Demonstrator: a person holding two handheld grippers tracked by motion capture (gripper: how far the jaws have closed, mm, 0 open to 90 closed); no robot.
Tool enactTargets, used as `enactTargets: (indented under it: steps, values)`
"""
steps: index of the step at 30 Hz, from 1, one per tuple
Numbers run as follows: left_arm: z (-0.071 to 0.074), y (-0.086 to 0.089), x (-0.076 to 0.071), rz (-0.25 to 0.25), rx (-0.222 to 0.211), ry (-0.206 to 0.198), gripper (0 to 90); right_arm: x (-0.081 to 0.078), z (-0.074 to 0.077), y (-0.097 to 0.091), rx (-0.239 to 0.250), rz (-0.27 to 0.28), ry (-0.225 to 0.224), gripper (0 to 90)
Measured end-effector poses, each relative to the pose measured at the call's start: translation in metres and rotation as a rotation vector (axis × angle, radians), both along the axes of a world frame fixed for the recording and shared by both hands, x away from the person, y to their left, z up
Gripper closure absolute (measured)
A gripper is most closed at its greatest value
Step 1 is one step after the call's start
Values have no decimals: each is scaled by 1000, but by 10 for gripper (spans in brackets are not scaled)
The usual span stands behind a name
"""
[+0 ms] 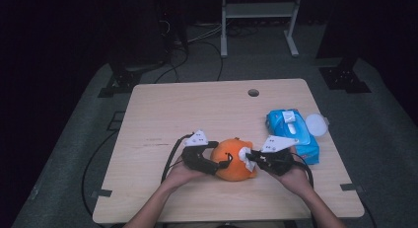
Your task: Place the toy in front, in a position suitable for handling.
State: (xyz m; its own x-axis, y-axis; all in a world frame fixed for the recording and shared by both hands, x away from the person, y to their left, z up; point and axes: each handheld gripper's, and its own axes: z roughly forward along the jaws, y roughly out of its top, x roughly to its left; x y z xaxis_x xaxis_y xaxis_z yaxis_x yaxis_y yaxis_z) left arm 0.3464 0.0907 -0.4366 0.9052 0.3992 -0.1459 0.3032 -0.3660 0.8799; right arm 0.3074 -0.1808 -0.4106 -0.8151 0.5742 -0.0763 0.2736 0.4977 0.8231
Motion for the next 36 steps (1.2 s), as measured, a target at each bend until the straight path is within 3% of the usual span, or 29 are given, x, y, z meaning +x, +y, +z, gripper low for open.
enactTargets:
  steps: [2, 3, 4, 5, 7, 10, 14, 15, 16, 19, 21, 27, 29, 30, 32, 33, 34, 36]
  values:
    - [0, -2, -5, -16, 20, -54, 235, -4, 4, 6, -4, 16, -13, 832]
    - [0, -2, -5, -16, 20, -54, 257, -7, 6, 9, 7, 28, -19, 832]
    - [1, -4, -8, -28, 31, -80, 257, -7, 6, 9, 7, 28, -19, 832]
    - [3, -9, -15, -57, 66, -149, 297, -11, 12, 18, 9, 57, -48, 832]
    - [4, -13, -21, -91, 96, -207, 313, -12, 17, 26, -4, 61, -92, 832]
    - [5, -14, -25, -107, 112, -241, 322, -5, 18, 24, 10, 29, -92, 831]
    - [4, -11, -23, -115, 91, -222, 282, 5, 11, 10, 12, -7, -61, 832]
    - [4, -10, -20, -119, 78, -198, 282, 7, 9, 6, 16, -13, -45, 832]
    - [5, -6, -13, -112, 37, -120, 191, 7, 5, 0, 8, -15, -28, 832]
    - [3, 0, -2, -72, -7, -10, 168, 5, 2, -2, -1, -18, -20, 833]
    - [0, -1, -3, -70, 0, -32, 237, 5, 3, 1, -5, -19, -22, 834]
    - [7, -13, -21, -127, 91, -209, 324, -8, 18, 23, -19, 47, -86, 833]
    - [7, -14, -23, -130, 97, -226, 323, -7, 20, 23, -20, 49, -88, 833]
    - [7, -13, -23, -130, 88, -220, 304, -5, 19, 21, -17, 46, -80, 833]
    - [7, -11, -21, -121, 84, -202, 185, -3, 18, 18, -12, 39, -70, 834]
    - [8, -10, -19, -108, 78, -171, 185, -1, 16, 14, -12, 26, -64, 834]
    - [6, -8, -13, -91, 82, -118, 127, 2, 12, 7, -25, -7, -60, 835]
    - [5, -7, -12, -100, 76, -122, 187, 5, 11, 1, -12, -27, -48, 834]
